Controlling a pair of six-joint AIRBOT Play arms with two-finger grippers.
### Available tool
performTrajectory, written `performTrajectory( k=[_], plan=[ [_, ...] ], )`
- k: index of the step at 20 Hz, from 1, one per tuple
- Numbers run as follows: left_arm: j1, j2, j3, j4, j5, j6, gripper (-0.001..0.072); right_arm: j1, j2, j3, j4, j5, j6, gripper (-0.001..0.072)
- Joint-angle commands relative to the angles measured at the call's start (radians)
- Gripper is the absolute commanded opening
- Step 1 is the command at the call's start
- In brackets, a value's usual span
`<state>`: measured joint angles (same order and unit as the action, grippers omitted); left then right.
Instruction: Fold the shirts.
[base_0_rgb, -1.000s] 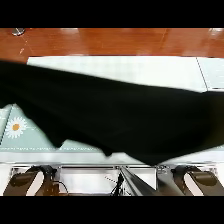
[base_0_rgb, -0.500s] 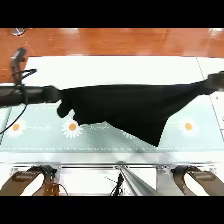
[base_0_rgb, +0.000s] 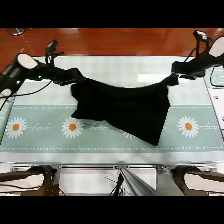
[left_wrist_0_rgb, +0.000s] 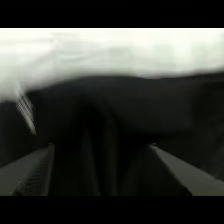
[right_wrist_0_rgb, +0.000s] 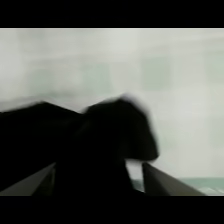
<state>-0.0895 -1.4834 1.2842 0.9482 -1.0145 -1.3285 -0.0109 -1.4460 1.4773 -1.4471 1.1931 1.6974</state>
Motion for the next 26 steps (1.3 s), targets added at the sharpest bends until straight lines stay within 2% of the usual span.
performTrajectory(
  k=[1, 3, 5, 7, 9, 11, 13, 17, 20, 21, 22, 23, 26],
  plan=[
    [0.021, -0.082, 0.106, 0.103, -0.248, 0.041, 0.0706, -0.034, -0.042, 0.035, 0.149, -0.006, -0.030, 0.0635],
    [0.085, -0.061, 0.122, 0.212, -0.399, 0.015, 0.0706, -0.103, -0.019, 0.051, 0.134, 0.127, -0.094, 0.0635],
    [0.188, 0.001, 0.053, 0.221, -0.406, -0.047, 0.0706, -0.178, 0.038, 0.011, 0.076, 0.216, -0.136, 0.0635],
    [0.278, 0.067, -0.068, 0.220, -0.399, -0.061, 0.0706, -0.249, 0.147, -0.144, 0.076, 0.143, -0.139, 0.0634],
    [0.340, 0.108, -0.205, 0.161, -0.367, -0.060, 0.0706, -0.309, 0.293, -0.407, 0.159, -0.018, -0.146, 0.0633],
    [0.362, 0.117, -0.332, -0.092, -0.309, 0.041, 0.0705, -0.330, 0.423, -0.669, 0.241, -0.137, -0.180, 0.0632],
    [0.334, 0.103, -0.410, -0.307, -0.262, 0.150, 0.0706, -0.329, 0.520, -0.861, 0.280, -0.187, -0.185, 0.0632],
    [0.200, 0.028, -0.426, -0.474, -0.213, 0.267, 0.0706, -0.329, 0.625, -1.014, 0.286, -0.147, -0.188, 0.0623],
    [0.126, -0.041, -0.410, -0.496, -0.190, 0.272, 0.0702, -0.329, 0.632, -1.027, 0.286, -0.093, -0.188, 0.0623],
    [0.117, -0.062, -0.400, -0.496, -0.193, 0.273, 0.0635, -0.329, 0.632, -1.028, 0.286, -0.073, -0.188, 0.0624],
    [0.114, -0.075, -0.392, -0.496, -0.198, 0.273, 0.0261, -0.329, 0.632, -1.033, 0.286, -0.053, -0.188, 0.0623],
    [0.114, -0.080, -0.388, -0.498, -0.197, 0.280, 0.0040, -0.328, 0.632, -1.046, 0.289, -0.038, -0.188, 0.0624],
    [0.116, -0.080, -0.362, -0.500, -0.198, 0.303, 0.0031, -0.252, 0.632, -1.094, 0.291, -0.023, -0.186, 0.0623]
  ],
)
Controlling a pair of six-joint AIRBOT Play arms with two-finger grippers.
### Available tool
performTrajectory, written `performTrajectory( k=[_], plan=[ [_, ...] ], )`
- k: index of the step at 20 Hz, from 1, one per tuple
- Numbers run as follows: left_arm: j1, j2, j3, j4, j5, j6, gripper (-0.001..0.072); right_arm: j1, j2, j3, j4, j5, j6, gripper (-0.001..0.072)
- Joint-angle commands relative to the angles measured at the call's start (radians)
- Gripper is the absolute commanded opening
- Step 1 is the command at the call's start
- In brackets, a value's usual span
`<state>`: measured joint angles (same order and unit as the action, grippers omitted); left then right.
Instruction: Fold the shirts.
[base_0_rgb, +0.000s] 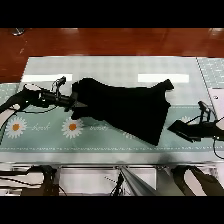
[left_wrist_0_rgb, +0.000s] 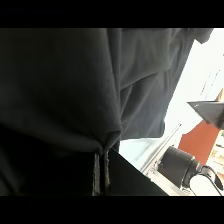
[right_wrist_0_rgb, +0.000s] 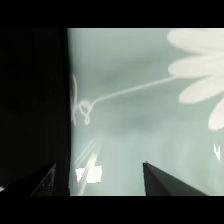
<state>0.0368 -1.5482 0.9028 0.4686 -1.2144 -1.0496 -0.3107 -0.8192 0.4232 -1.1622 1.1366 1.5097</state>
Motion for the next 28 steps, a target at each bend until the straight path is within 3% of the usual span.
performTrajectory(
  k=[1, 5, 12, 13, 15, 17, 19, 23, 25, 28],
  plan=[
    [-0.010, -0.015, 0.027, -0.020, 0.002, 0.024, 0.0031, 0.082, 0.005, -0.045, 0.005, 0.030, 0.015, 0.0623],
    [-0.011, -0.015, 0.034, -0.021, 0.002, 0.024, 0.0031, 0.192, -0.052, -0.045, 0.088, -0.047, 0.041, 0.0623],
    [-0.013, -0.015, 0.034, -0.021, 0.000, 0.024, 0.0031, 0.343, -0.270, 0.023, 0.303, -0.240, -0.022, 0.0613],
    [-0.013, -0.015, 0.034, -0.021, 0.000, 0.024, 0.0031, 0.364, -0.291, 0.044, 0.308, -0.251, -0.024, 0.0534],
    [-0.012, -0.015, 0.035, -0.021, 0.000, 0.024, 0.0031, 0.401, -0.326, 0.102, 0.318, -0.252, -0.087, 0.0028],
    [0.002, -0.008, 0.061, -0.032, -0.026, 0.024, 0.0031, 0.411, -0.332, 0.206, 0.295, -0.214, -0.116, 0.0025],
    [0.035, 0.020, 0.148, -0.135, -0.098, 0.025, 0.0030, 0.411, -0.323, 0.404, 0.168, -0.132, -0.072, 0.0025],
    [0.086, 0.165, 0.514, -0.232, -0.072, -0.005, 0.0029, 0.411, -0.323, 1.052, -0.139, 0.057, 0.051, 0.0025],
    [0.107, 0.243, 0.719, -0.191, -0.012, -0.061, 0.0029, 0.411, -0.323, 1.365, -0.216, 0.138, 0.069, 0.0025],
    [0.143, 0.375, 0.970, 0.046, 0.029, -0.180, 0.0029, 0.412, -0.285, 1.725, -0.240, 0.254, 0.069, 0.0025]
  ],
)
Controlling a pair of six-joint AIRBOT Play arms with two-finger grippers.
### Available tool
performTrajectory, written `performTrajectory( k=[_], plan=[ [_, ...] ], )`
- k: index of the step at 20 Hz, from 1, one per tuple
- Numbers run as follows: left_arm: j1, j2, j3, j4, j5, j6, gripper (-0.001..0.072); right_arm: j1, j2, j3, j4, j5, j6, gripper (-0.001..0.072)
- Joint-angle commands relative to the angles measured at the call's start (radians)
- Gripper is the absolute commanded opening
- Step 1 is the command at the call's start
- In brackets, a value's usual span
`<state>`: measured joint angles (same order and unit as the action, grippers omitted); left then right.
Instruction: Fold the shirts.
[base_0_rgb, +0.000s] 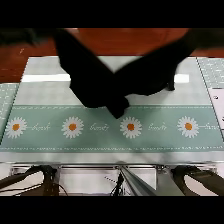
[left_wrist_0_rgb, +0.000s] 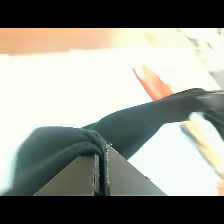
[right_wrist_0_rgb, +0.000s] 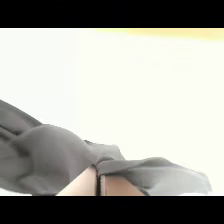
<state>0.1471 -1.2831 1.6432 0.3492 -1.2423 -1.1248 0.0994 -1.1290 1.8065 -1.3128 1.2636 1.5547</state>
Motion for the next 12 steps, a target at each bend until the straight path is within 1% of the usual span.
performTrajectory(
  k=[1, 3, 4, 6, 9, 12],
  plan=[
    [0.046, 0.158, 0.288, 0.270, 0.056, -0.143, 0.0029, 0.002, 0.073, 0.366, -0.089, 0.122, 0.024, 0.0025],
    [0.077, 0.275, 0.366, 0.502, 0.056, -0.214, 0.0029, 0.002, 0.196, 0.366, -0.116, 0.136, 0.024, 0.0025],
    [0.089, 0.327, 0.378, 0.586, 0.057, -0.233, 0.0029, 0.002, 0.249, 0.365, -0.134, 0.150, 0.024, 0.0025],
    [0.109, 0.453, 0.378, 0.735, 0.055, -0.236, 0.0029, 0.002, 0.353, 0.350, -0.183, 0.154, 0.032, 0.0025],
    [0.107, 0.597, 0.377, 0.885, 0.049, -0.258, 0.0029, 0.002, 0.478, 0.301, -0.249, 0.204, 0.061, 0.0025],
    [0.047, 0.690, 0.345, 0.982, 0.005, -0.269, 0.0030, 0.001, 0.548, 0.231, -0.277, 0.359, 0.087, 0.0025]
  ],
)
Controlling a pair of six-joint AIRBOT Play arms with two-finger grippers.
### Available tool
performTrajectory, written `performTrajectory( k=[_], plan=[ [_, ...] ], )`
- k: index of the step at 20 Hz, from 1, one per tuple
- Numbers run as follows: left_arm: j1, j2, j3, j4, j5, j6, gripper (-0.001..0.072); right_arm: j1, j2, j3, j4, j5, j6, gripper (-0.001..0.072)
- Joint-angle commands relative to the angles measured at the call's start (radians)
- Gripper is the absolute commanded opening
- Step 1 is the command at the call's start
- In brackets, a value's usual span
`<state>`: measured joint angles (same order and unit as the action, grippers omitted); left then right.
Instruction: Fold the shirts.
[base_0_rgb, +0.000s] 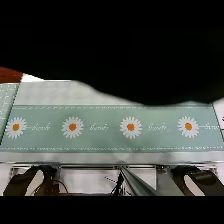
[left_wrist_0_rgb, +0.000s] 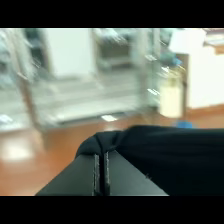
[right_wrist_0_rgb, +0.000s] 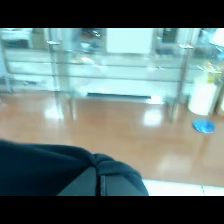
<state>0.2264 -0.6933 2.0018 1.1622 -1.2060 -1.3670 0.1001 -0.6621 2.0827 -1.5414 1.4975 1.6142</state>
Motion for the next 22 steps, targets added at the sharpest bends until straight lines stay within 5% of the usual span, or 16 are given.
performTrajectory(
  k=[1, 6, 12, 17, 22],
  plan=[
    [-0.059, 0.116, -0.044, 0.186, -0.051, -0.069, 0.0029, 0.000, 0.091, -0.080, -0.034, 0.172, 0.032, 0.0025],
    [-0.094, 0.093, -0.326, 0.188, -0.107, -0.127, 0.0029, 0.001, 0.094, -0.375, -0.014, 0.183, 0.031, 0.0024],
    [-0.131, -0.195, -0.616, 0.132, 0.021, -0.082, 0.0030, 0.000, -0.074, -0.773, -0.016, -0.135, 0.056, 0.0025],
    [-0.166, -0.595, -0.587, 0.099, 0.258, -0.085, 0.0030, -0.035, -0.481, -0.745, -0.032, -0.375, 0.038, 0.0025],
    [-0.166, -0.925, -0.396, 0.020, 0.272, -0.086, 0.0030, -0.209, -0.883, -0.502, 0.272, -0.451, -0.002, 0.0025]
  ],
)
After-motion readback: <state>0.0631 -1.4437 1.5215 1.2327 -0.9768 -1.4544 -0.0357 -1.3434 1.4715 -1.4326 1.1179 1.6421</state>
